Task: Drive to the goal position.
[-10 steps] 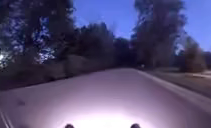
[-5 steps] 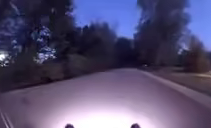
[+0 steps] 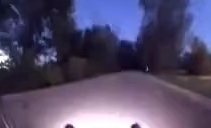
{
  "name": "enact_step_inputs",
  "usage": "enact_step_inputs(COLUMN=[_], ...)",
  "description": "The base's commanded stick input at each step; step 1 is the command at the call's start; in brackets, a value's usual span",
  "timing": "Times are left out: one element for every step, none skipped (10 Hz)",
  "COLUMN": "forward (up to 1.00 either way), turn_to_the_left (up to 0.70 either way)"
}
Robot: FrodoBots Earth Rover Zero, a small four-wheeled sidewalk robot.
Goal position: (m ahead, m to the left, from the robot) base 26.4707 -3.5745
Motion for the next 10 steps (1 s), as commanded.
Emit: enact_step_inputs(forward=[1.0, 1.0, 1.0, 1.0, 1.0, 1.0, 1.0, 1.0, 1.0, 1.0], turn_to_the_left=[0.0, 0.0, 0.0, 0.0, 0.0, 0.0, 0.0, 0.0, 0.0, 0.0])
